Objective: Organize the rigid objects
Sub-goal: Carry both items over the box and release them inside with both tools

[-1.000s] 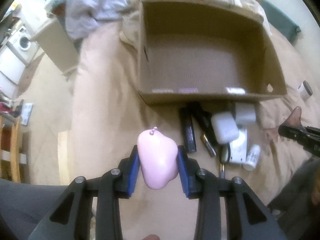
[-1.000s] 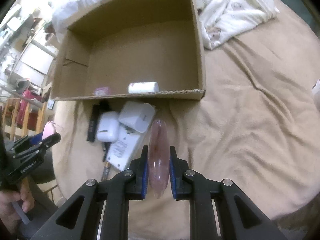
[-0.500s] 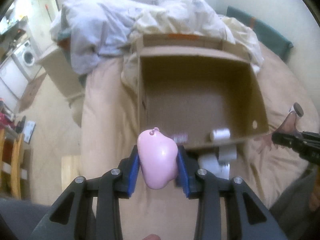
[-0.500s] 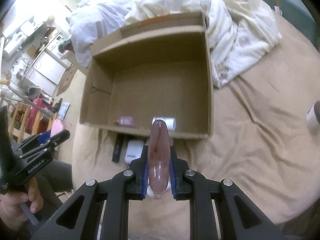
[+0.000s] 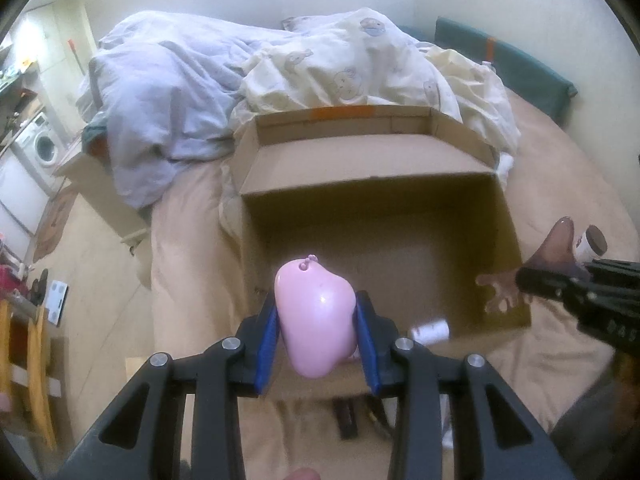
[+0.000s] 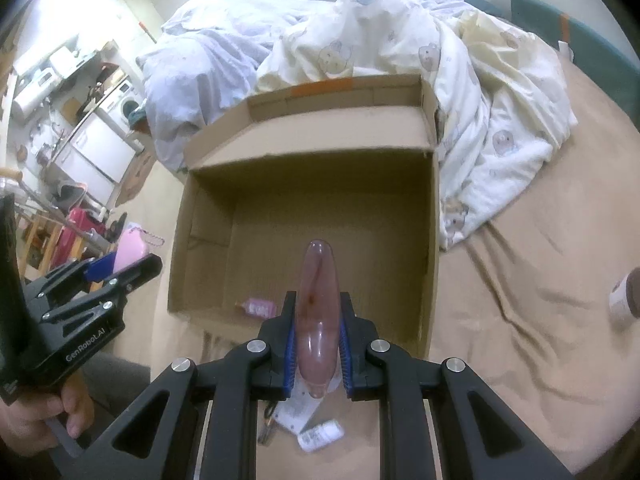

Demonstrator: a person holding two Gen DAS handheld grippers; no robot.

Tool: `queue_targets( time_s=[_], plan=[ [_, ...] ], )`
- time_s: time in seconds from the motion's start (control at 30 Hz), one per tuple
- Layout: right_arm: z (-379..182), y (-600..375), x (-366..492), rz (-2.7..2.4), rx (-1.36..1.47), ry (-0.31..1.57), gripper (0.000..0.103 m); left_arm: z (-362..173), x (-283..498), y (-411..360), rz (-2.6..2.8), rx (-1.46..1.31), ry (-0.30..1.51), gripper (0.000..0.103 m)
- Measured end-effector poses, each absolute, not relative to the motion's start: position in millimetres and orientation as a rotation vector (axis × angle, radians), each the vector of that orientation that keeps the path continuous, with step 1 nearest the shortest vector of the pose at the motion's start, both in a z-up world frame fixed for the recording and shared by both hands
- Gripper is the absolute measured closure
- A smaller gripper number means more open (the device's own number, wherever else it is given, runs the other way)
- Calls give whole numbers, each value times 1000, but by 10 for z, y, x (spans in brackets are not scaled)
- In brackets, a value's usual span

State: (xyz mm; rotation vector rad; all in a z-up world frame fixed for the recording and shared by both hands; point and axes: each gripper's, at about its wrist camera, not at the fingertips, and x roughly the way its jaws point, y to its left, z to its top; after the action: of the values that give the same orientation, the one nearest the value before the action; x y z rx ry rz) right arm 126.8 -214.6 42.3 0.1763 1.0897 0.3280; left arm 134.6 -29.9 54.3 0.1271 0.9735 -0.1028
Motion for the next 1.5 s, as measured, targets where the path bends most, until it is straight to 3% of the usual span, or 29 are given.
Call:
queue_targets(
  time_s=[0.67,1.5],
  plan=[
    [-227,-2007,1707,347,179,1172,84,-276,1683,-530,-109,188,1075,70],
    [-561,-1639,1801,300,8,1223,84,-780,1766,-524,-45,173,1212,70]
  ],
)
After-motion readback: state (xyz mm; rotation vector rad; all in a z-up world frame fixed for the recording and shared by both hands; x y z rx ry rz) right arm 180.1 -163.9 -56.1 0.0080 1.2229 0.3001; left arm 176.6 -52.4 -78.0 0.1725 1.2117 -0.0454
